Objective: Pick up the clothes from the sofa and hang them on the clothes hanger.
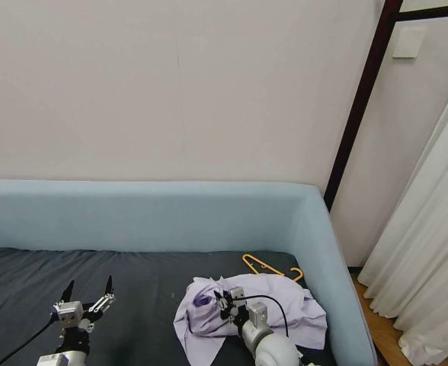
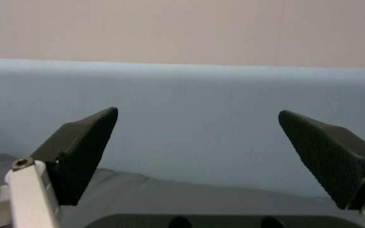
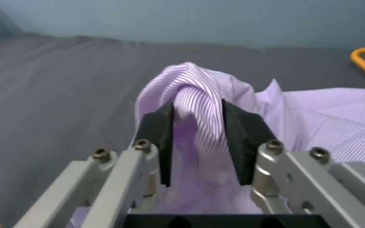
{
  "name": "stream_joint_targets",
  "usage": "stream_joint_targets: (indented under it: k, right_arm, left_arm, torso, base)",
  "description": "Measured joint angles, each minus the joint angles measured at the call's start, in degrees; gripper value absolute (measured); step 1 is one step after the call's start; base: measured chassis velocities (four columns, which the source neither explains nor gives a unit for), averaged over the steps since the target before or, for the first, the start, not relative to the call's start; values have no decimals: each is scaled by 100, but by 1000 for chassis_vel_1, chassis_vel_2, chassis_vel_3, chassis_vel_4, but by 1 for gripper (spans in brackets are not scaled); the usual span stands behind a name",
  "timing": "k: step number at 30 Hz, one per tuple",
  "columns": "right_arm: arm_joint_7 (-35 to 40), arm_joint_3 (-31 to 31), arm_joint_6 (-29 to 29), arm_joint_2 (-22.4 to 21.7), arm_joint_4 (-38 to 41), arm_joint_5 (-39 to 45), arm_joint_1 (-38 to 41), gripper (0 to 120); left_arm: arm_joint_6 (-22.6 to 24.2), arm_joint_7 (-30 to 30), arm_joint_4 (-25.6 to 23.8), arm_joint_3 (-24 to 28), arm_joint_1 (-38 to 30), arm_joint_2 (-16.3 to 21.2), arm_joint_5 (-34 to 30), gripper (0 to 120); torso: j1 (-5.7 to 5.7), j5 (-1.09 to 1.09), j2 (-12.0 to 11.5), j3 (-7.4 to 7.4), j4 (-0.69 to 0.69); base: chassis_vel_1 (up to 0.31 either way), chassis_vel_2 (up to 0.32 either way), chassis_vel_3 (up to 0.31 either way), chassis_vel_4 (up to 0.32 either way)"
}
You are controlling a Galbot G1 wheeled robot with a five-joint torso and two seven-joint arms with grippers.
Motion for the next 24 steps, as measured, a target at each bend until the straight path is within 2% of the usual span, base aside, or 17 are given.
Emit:
stream_joint_targets:
  k: [1, 2, 6, 7, 9, 11, 12, 13, 17, 19, 24]
  right_arm:
    - [-93, 48, 28, -83, 195, 165, -59, 39]
    - [-93, 48, 28, -83, 195, 165, -59, 39]
    - [-1309, 343, 846, -373, 400, 391, -286, 56]
    - [-1309, 343, 846, -373, 400, 391, -286, 56]
    - [-1770, 501, 1107, -478, 358, 403, -385, 66]
    - [-1616, 576, 1132, -541, 353, 330, -464, 74]
    - [-1616, 576, 1132, -541, 353, 330, -464, 74]
    - [-1371, 589, 1086, -573, 388, 282, -532, 81]
    - [-1094, 468, 1139, -567, 551, 83, -732, 96]
    - [-991, 395, 1154, -537, 576, 23, -765, 99]
    - [-412, 30, 1123, -348, 484, -266, -770, 100]
  left_arm:
    - [-4, 1, 13, 17, -12, -25, 29, 100]
    - [-4, 1, 13, 17, -12, -25, 29, 100]
    - [-34, 3, 52, 94, -36, -98, 120, 100]
    - [-34, 3, 52, 94, -36, -98, 120, 100]
    - [-52, 4, 74, 116, -39, -112, 150, 100]
    - [-63, 4, 82, 123, -40, -113, 165, 100]
    - [-63, 4, 82, 123, -40, -113, 165, 100]
    - [-65, 4, 84, 126, -40, -112, 168, 100]
    - [-66, 8, 135, 128, -55, -80, 169, 100]
    - [-66, 13, 176, 127, -75, -63, 169, 100]
    - [-191, 120, 638, 132, -244, 154, 354, 100]
  torso:
    - [0, 0, 0, -1, 0]
    - [0, 0, 0, -1, 0]
    - [0, 0, 0, 0, 1]
    - [0, 0, 0, 0, 1]
    - [0, 1, 0, 0, 0]
    - [0, 1, 0, 0, 0]
    - [0, 1, 0, 0, 0]
    - [0, 1, 0, 0, 0]
    - [0, 1, 0, 0, 0]
    - [0, 1, 0, 0, 0]
    - [0, -1, 0, 0, 1]
  base:
    - [0, 0, 0, 0]
    - [0, 0, 0, 0]
    - [0, 0, 0, 0]
    - [0, 0, 0, 0]
    - [0, 0, 0, 0]
    - [0, 0, 0, 0]
    - [0, 0, 0, 0]
    - [0, 0, 0, 0]
    - [0, 0, 0, 0]
    - [0, 0, 0, 0]
    - [0, 0, 0, 0]
